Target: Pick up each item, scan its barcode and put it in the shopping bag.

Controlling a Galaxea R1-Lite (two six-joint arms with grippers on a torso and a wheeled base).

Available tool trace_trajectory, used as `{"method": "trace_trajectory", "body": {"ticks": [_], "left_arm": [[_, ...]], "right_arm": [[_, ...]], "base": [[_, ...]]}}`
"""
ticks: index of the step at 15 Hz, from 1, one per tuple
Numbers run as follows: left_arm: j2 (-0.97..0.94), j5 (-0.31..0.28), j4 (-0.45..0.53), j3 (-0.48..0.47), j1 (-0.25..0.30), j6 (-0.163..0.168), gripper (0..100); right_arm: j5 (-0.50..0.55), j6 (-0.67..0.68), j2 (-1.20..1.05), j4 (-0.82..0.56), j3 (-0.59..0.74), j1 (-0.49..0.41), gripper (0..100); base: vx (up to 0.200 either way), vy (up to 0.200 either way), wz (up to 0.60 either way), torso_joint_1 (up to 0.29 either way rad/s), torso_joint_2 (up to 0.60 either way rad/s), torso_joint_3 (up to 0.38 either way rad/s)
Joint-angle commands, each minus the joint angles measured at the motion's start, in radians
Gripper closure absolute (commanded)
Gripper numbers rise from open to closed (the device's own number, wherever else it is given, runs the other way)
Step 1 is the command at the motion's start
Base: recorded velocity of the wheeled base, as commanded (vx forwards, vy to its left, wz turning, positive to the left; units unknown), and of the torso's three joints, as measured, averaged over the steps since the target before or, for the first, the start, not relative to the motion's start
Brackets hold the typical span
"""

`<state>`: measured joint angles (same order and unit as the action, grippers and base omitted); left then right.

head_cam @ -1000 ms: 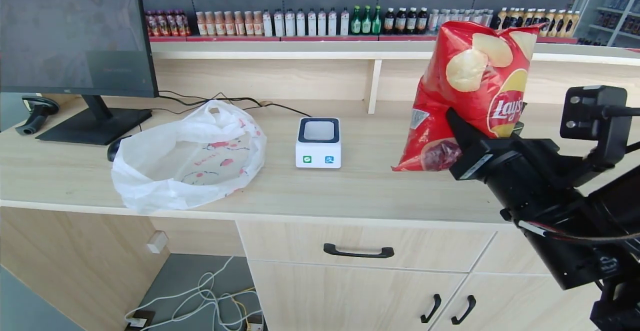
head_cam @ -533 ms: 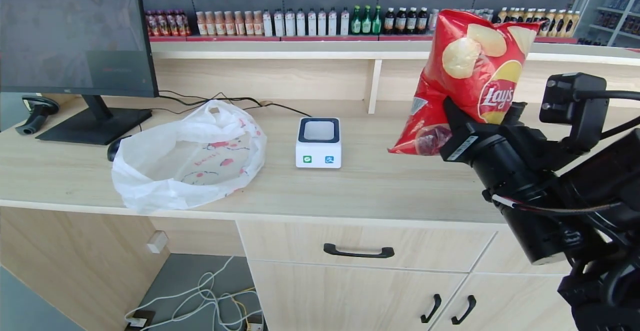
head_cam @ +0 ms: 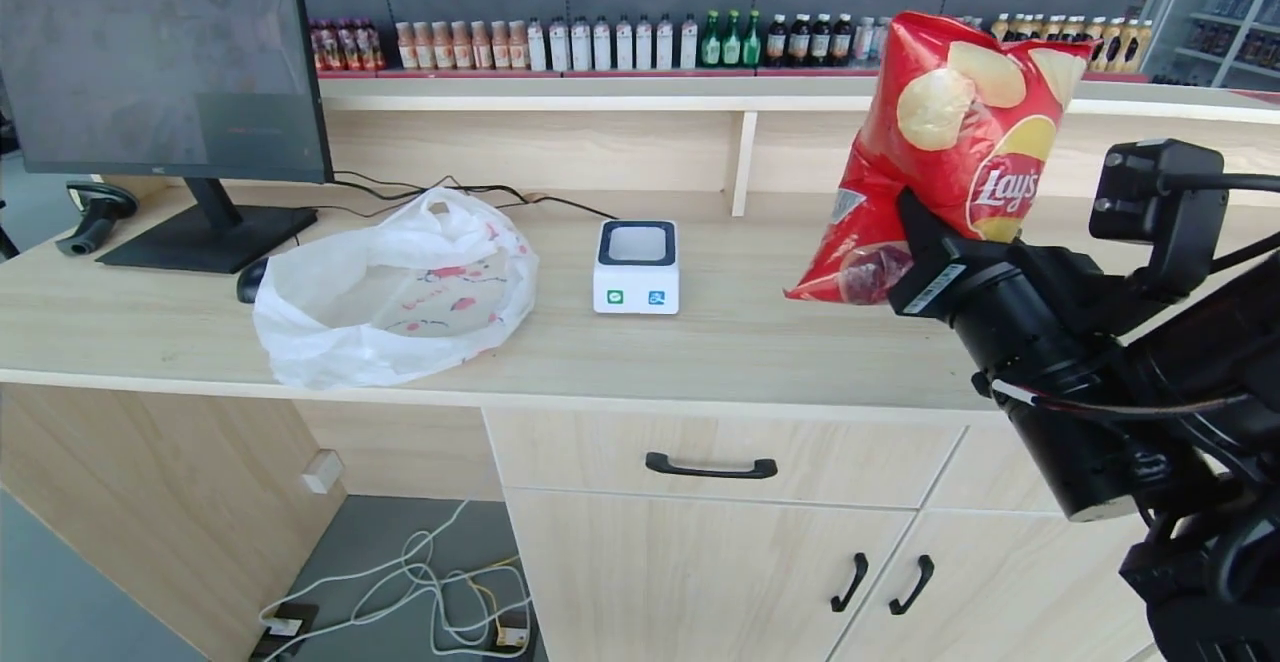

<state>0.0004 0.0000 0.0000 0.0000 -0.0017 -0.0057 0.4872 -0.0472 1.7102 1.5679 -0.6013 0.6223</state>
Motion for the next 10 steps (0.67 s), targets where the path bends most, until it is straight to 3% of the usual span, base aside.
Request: {"method": "trace_trajectory", "body": {"ticks": [1,4,6,10], "left_arm": [[0.0,0.0,0.0,0.0,0.0,0.0,0],[0.0,0.0,0.0,0.0,0.0,-0.002,0],[0.0,0.0,0.0,0.0,0.0,-0.002,0],[0.0,0.0,0.0,0.0,0.0,0.0,0]], "right_arm": [[-0.001,0.0,-0.006,0.003,-0.005,0.0,100],[-0.027,0.0,-0.003,0.003,-0.005,-0.009,100],[-0.139,-0.006,0.029,0.003,-0.008,-0.058,100],[-0.188,-0.003,0.097,-0.026,-0.11,-0.067,100]], "base": [[0.0,0.2,0.0,0.002,0.0,0.002],[0.0,0.2,0.0,0.012,0.01,-0.001],[0.0,0.2,0.0,-0.002,0.0,0.002],[0.0,0.0,0.0,0.0,0.0,0.0]]}}
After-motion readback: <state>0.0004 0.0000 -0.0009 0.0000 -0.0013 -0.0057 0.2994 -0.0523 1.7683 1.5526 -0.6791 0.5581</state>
